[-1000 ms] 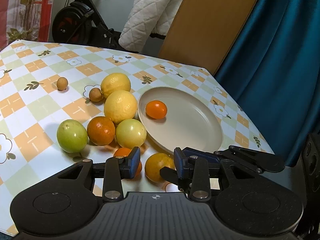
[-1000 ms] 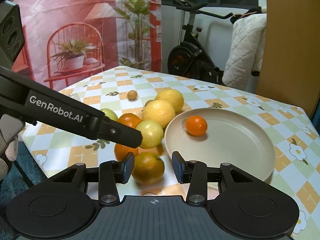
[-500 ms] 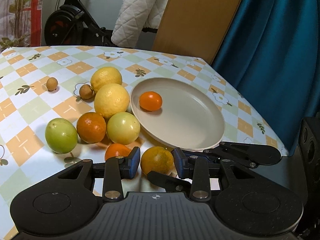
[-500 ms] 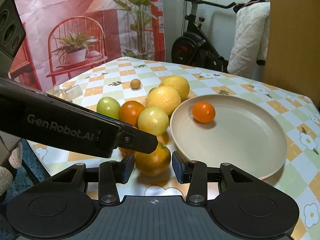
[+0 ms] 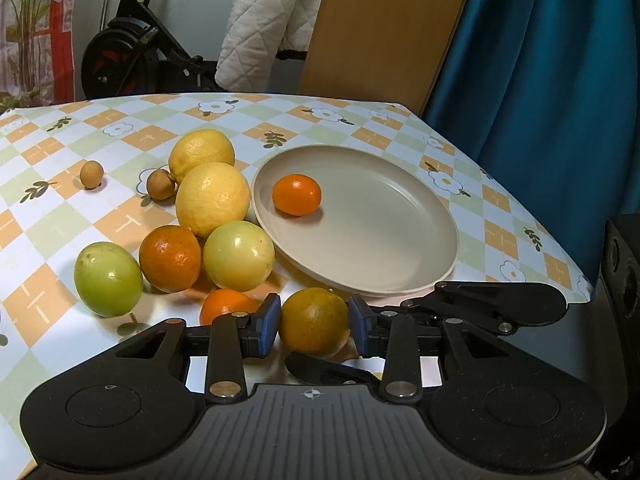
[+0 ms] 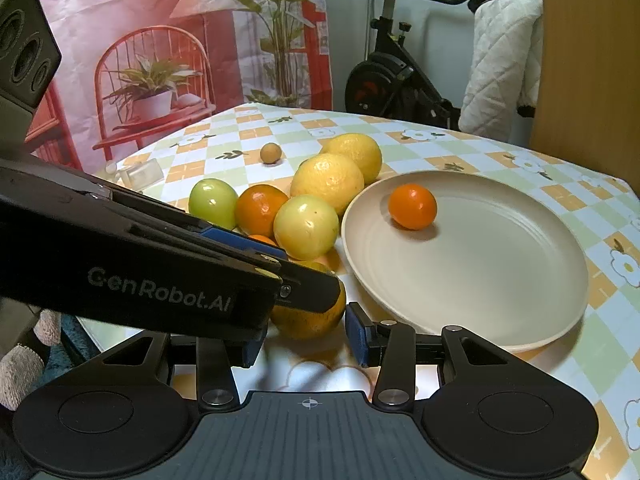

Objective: Organize fruits
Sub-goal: 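Carry the dull citrus with the left gripper onto the plate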

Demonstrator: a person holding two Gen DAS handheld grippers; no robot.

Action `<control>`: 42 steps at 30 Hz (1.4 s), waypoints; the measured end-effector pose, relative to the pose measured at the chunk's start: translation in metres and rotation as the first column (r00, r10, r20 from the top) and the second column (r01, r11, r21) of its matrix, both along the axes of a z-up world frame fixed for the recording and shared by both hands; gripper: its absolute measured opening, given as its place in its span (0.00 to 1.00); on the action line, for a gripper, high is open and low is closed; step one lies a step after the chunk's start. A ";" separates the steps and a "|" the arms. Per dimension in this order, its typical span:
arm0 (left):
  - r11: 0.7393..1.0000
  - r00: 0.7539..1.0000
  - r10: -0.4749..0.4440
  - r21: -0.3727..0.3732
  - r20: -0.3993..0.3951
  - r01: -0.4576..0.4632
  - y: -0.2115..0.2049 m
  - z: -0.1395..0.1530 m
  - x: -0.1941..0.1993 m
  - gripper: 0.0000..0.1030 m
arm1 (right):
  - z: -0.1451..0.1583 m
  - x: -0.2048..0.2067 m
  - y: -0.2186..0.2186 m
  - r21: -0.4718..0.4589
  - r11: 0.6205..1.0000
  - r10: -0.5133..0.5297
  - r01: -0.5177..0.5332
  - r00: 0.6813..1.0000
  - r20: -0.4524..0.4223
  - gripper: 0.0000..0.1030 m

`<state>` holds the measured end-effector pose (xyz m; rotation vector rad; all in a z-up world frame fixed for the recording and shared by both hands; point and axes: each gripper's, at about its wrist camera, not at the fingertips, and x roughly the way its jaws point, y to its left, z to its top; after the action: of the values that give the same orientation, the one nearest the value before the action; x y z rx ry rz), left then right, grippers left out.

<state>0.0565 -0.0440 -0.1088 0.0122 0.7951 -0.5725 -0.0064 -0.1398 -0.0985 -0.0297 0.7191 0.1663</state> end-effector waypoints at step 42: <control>0.999 0.991 -0.032 0.005 0.127 0.032 -0.022 0.025 0.007 0.39 | 0.024 0.002 -0.013 -0.027 0.996 -0.082 0.087 0.986 0.142 0.37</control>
<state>0.0638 -0.0658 -0.0837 0.0641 0.6726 -0.5949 -0.0040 -0.1528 -0.0749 -0.0421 0.5811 0.0705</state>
